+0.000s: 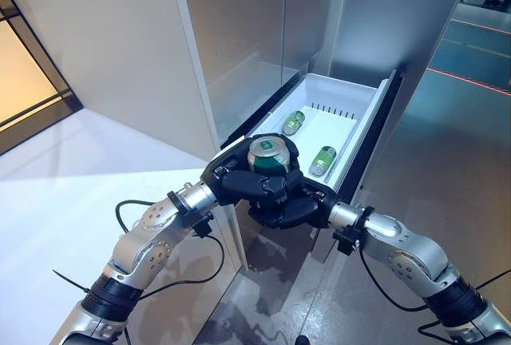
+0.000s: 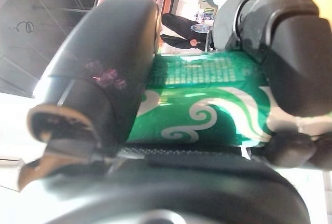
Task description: Put drinks into fridge and close the fridge
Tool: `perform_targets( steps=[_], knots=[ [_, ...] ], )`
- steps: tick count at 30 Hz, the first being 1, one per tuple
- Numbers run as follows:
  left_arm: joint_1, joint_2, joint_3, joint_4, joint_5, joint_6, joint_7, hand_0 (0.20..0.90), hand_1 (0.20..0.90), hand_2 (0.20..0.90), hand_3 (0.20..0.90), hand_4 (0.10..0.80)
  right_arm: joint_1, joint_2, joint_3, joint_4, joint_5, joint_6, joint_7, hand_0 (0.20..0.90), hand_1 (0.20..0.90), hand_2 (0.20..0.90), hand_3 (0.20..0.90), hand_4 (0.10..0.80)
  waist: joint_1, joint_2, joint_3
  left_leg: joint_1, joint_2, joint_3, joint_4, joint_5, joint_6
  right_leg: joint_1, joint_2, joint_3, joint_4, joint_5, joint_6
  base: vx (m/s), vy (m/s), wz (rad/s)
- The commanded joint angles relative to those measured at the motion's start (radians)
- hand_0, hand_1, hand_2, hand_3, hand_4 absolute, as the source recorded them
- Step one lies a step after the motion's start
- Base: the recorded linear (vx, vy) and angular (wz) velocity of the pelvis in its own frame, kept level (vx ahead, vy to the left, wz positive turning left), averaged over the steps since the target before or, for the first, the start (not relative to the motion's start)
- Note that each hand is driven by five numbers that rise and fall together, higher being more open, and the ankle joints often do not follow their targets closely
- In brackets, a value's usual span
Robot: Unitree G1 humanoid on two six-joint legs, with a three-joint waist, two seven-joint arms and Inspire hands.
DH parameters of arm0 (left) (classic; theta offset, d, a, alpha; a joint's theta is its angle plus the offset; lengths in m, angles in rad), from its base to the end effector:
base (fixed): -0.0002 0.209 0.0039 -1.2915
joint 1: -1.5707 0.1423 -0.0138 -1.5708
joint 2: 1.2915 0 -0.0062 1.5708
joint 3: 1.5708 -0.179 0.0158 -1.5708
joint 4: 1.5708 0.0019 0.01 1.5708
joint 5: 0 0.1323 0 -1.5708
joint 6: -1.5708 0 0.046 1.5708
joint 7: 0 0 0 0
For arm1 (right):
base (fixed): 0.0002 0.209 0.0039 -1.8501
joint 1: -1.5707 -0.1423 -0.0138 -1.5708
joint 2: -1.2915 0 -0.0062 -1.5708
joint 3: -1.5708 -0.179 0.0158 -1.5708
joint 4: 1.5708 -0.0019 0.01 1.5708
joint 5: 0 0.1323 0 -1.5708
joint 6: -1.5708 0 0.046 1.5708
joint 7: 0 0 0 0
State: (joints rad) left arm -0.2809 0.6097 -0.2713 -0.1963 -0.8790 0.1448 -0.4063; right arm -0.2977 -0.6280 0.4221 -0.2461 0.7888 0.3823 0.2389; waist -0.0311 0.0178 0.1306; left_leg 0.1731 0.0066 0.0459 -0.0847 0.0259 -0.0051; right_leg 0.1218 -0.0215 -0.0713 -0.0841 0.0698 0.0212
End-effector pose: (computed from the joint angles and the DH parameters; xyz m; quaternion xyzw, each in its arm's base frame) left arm 0.2314 0.1753 0.1334 -0.0954 -0.0566 -0.4191 0.9012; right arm 0.2221 -0.1514 0.1154 0.0221 0.0907 0.4064 0.9089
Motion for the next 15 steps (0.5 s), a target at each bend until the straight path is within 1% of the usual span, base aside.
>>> perform_targets(
  steps=[1, 2, 3, 6, 9, 10, 12, 13, 15],
  knots=[
    [-0.166, 0.002, -0.067, -0.081, 0.057, -0.175, -0.067, 0.300, 0.300, 0.300, 0.200, 0.100, -0.172, 0.135, -0.044, -0.051, 0.179, -0.102, -0.035, 0.300, 0.300, 0.300, 0.200, 0.100, 0.004, -0.038, -0.075, 0.013, -0.063, 0.027, 0.009, -0.049, 0.049, 0.016, -0.008, 0.021, 0.038, -0.037, 0.039, 0.000, 0.000, 0.00],
    [-0.168, 0.005, -0.069, -0.079, 0.062, -0.179, -0.057, 0.526, 0.526, 0.526, 0.464, 0.364, -0.174, 0.132, -0.046, -0.050, 0.172, -0.106, -0.036, 0.300, 0.300, 0.300, 0.200, 0.100, 0.003, -0.037, -0.075, 0.013, -0.063, 0.028, 0.009, -0.050, 0.049, 0.017, -0.008, 0.022, 0.037, -0.036, 0.039, 0.000, 0.000, 0.00],
    [-0.171, 0.008, -0.070, -0.076, 0.060, -0.188, -0.051, 0.900, 0.900, 0.900, 0.900, 0.800, -0.176, 0.128, -0.049, -0.048, 0.165, -0.111, -0.039, 0.300, 0.300, 0.300, 0.200, 0.100, 0.003, -0.038, -0.075, 0.014, -0.063, 0.028, 0.008, -0.050, 0.050, 0.018, -0.008, 0.022, 0.035, -0.035, 0.040, 0.000, 0.000, 0.00],
    [-0.167, 0.009, -0.059, -0.071, 0.049, -0.225, -0.043, 0.900, 0.900, 0.900, 0.900, 0.800, -0.183, 0.115, -0.062, -0.043, 0.139, -0.126, -0.045, 0.300, 0.300, 0.300, 0.200, 0.100, 0.003, -0.038, -0.075, 0.013, -0.062, 0.030, 0.009, -0.050, 0.049, 0.017, -0.008, 0.023, 0.035, -0.035, 0.040, 0.000, 0.000, 0.00],
    [-0.164, 0.013, -0.026, -0.088, 0.026, -0.321, 0.027, 0.900, 0.900, 0.900, 0.900, 0.800, -0.195, 0.095, -0.090, -0.039, 0.088, -0.138, -0.071, 0.300, 0.300, 0.300, 0.200, 0.100, 0.004, -0.041, -0.074, 0.012, -0.062, 0.027, 0.010, -0.050, 0.047, 0.016, -0.007, 0.025, 0.039, -0.037, 0.038, 0.000, 0.000, 0.00],
    [-0.163, 0.010, -0.014, -0.089, 0.014, -0.340, 0.043, 0.900, 0.900, 0.900, 0.900, 0.800, -0.199, 0.086, -0.102, -0.032, 0.074, -0.141, -0.072, 0.300, 0.300, 0.300, 0.200, 0.100, 0.004, -0.043, -0.074, 0.012, -0.062, 0.025, 0.010, -0.051, 0.047, 0.016, -0.007, 0.024, 0.040, -0.038, 0.038, 0.000, 0.000, 0.00],
    [-0.159, 0.000, 0.012, -0.097, -0.001, -0.404, 0.089, 0.900, 0.900, 0.900, 0.900, 0.800, -0.211, 0.070, -0.124, -0.017, 0.040, -0.143, -0.080, 0.300, 0.300, 0.300, 0.200, 0.100, 0.006, -0.048, -0.075, 0.012, -0.062, 0.022, 0.010, -0.050, 0.046, 0.017, -0.007, 0.022, 0.040, -0.039, 0.036, 0.000, 0.000, 0.00],
    [-0.158, -0.004, 0.019, -0.099, -0.001, -0.411, 0.092, 0.900, 0.900, 0.900, 0.900, 0.800, -0.215, 0.066, -0.129, -0.012, 0.033, -0.144, -0.082, 0.300, 0.300, 0.300, 0.200, 0.100, 0.006, -0.049, -0.075, 0.012, -0.061, 0.021, 0.009, -0.051, 0.045, 0.018, -0.007, 0.021, 0.040, -0.040, 0.036, 0.000, 0.000, 0.00],
    [-0.154, -0.029, 0.049, -0.115, 0.026, -0.478, 0.132, 0.900, 0.900, 0.900, 0.900, 0.800, -0.239, 0.053, -0.159, 0.020, 0.012, -0.149, -0.117, 0.300, 0.300, 0.300, 0.200, 0.100, 0.011, -0.055, -0.074, 0.010, -0.060, 0.014, 0.010, -0.051, 0.043, 0.018, -0.008, 0.014, 0.044, -0.043, 0.034, 0.000, 0.000, 0.00]
  ],
)
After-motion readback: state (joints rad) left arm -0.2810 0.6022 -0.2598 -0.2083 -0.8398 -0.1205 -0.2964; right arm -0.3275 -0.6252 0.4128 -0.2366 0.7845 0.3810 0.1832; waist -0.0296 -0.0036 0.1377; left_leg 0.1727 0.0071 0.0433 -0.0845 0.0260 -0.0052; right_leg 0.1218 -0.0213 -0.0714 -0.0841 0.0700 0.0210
